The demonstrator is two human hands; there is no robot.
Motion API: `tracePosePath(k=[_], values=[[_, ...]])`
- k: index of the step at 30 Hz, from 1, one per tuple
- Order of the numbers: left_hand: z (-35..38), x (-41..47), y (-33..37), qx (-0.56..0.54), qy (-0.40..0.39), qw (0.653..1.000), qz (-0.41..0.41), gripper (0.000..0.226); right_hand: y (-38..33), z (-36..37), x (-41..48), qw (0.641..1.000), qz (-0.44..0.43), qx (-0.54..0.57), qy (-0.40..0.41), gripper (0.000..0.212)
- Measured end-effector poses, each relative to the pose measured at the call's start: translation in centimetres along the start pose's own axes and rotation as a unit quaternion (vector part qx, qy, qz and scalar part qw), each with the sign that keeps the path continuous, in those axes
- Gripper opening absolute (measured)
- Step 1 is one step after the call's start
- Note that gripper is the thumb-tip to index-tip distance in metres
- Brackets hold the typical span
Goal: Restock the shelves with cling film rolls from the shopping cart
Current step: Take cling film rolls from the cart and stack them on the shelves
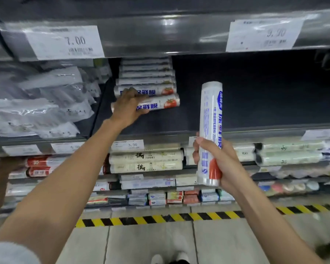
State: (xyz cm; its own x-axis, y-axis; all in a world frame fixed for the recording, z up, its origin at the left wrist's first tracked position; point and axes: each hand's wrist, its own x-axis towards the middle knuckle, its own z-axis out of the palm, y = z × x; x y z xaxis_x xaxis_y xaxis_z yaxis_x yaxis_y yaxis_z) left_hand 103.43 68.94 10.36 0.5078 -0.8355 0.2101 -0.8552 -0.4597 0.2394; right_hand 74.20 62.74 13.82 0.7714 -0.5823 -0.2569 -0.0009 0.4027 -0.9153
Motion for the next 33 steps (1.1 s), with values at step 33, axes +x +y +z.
tracePosePath(k=[33], values=[[0.8,-7.5,-2.0,-0.061,0.265,0.961,-0.038,0.039,-1.6,0.8,5.0,0.968,-0.048,-0.247,-0.004,0.034]])
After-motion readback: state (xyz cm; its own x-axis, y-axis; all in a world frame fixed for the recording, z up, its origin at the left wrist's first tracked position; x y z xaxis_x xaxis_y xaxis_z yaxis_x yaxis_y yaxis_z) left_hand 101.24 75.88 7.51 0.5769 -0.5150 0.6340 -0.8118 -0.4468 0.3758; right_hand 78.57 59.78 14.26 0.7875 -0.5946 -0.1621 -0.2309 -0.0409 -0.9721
